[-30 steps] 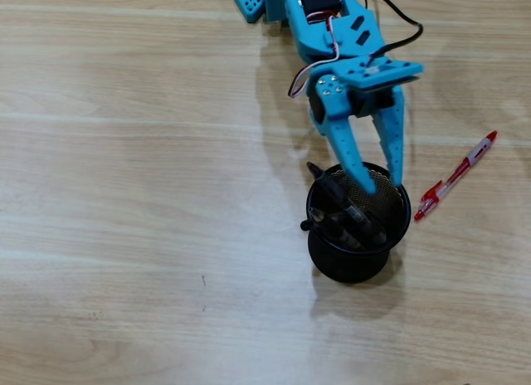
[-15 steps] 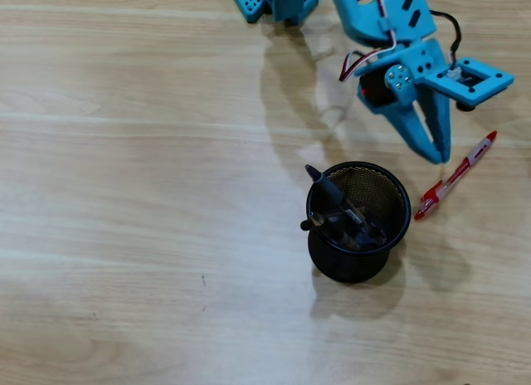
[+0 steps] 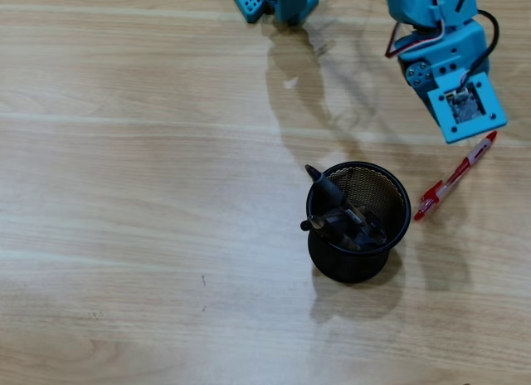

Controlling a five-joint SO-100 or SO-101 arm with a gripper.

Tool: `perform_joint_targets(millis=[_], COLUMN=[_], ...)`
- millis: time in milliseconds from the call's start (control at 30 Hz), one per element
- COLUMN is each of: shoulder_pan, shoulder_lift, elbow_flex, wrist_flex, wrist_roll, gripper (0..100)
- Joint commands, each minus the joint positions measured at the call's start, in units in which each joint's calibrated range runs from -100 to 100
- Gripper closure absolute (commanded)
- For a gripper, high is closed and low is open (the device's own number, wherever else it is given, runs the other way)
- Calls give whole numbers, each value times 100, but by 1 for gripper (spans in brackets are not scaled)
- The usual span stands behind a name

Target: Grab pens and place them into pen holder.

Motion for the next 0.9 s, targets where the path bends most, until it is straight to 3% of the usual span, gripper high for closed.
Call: perform_joint_targets(millis=[0,233,433,567,867], shoulder_pan=[-153,-409,-418,-427,-647], shoulder_lift=[259,666,946,1210,1983], elbow_flex=[-469,-560,-1410,-1845,-2668], wrist_flex=[142,397,1682,1809,1791], wrist_roll=[-684,-1621,-1663,-1632,-1679], gripper=[97,97,97,96,78])
